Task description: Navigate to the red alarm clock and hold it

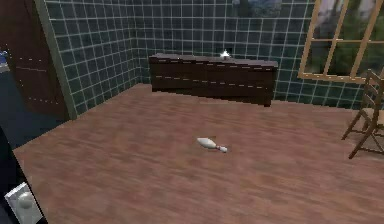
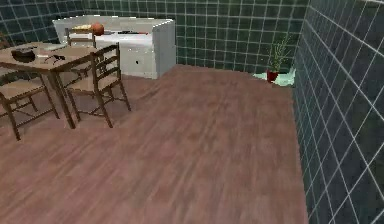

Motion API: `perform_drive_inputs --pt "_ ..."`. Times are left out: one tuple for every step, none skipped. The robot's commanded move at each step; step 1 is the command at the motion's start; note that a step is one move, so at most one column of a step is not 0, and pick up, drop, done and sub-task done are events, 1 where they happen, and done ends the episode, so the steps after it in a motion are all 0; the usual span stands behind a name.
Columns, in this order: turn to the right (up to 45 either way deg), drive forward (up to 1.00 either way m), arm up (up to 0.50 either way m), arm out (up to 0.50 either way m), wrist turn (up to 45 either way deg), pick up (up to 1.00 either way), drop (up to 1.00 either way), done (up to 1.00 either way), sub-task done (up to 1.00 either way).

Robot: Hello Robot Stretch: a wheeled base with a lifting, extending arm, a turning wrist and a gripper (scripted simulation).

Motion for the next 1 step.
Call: perform_drive_inputs --pt "0.0 0.90 0.00 0.00 0.0 0.00 0.00 0.00 0.00"
